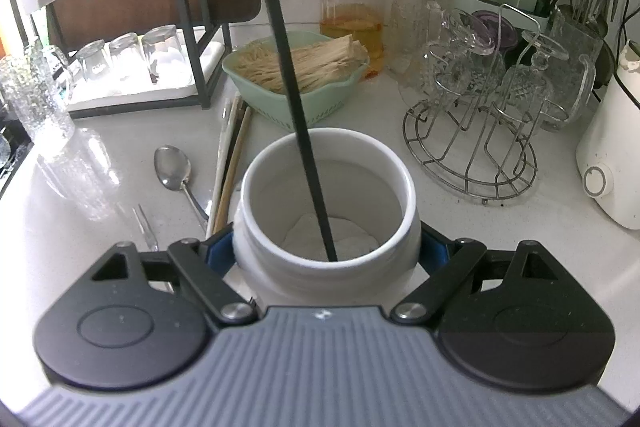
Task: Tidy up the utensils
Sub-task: 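Open the left gripper to release the chopstick in the mug, then move the left gripper to the steel spoon and grasp it, then lift the steel spoon and carry it over the white mug, then lower the spoon into the mug and open the left gripper, then move the left gripper to the steel fork and close on it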
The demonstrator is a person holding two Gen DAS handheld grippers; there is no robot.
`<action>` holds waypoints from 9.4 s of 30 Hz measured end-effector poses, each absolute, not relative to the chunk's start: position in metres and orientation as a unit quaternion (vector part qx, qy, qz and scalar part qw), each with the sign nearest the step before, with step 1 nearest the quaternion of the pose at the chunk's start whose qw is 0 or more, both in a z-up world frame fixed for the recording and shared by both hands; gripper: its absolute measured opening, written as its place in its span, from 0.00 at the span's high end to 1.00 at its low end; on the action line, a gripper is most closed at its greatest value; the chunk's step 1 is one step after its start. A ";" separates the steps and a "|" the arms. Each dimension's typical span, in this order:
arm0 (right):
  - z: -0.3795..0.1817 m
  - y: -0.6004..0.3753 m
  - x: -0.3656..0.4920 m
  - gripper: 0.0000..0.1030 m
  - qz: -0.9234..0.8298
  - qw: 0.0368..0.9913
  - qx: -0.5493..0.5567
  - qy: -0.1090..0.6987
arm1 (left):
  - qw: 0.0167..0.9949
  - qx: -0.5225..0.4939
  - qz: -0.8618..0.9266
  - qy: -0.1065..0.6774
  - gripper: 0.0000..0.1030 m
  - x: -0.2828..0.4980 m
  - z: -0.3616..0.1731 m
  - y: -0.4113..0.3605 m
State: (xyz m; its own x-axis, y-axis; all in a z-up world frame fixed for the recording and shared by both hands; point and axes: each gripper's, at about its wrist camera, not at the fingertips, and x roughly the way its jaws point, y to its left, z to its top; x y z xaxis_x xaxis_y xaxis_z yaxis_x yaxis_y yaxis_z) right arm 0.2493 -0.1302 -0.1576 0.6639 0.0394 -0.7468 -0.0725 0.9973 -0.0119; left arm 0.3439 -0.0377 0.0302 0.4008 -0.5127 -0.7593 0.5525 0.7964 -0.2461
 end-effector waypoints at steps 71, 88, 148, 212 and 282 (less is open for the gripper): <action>-0.155 -0.134 0.263 0.12 0.050 0.895 -0.030 0.442 | 0.846 -0.145 -0.086 0.506 0.61 0.429 -0.225 0.110; -0.155 -0.131 0.269 0.12 0.040 0.892 -0.028 0.450 | 0.835 -0.140 -0.113 0.521 0.85 0.438 -0.233 0.107; -0.155 -0.152 0.220 0.12 0.084 0.903 -0.042 0.420 | 0.931 -0.079 -0.062 0.352 0.99 0.278 -0.047 0.063; -0.161 -0.160 0.217 0.12 0.199 0.908 -0.073 0.362 | 0.819 0.175 -0.208 0.505 0.98 0.304 -0.037 -0.114; -0.160 -0.152 0.222 0.12 0.154 0.911 -0.056 0.377 | 0.875 -0.206 0.014 0.438 0.39 0.253 -0.151 0.063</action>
State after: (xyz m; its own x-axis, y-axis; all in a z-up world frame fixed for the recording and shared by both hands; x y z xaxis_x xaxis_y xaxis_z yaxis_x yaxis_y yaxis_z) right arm 0.2216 -0.1524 -0.1599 0.6675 0.2391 -0.7051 -0.3237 0.9461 0.0144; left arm 0.2532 0.0628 -0.1512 0.6158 -0.1553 -0.7725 -0.2056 0.9148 -0.3478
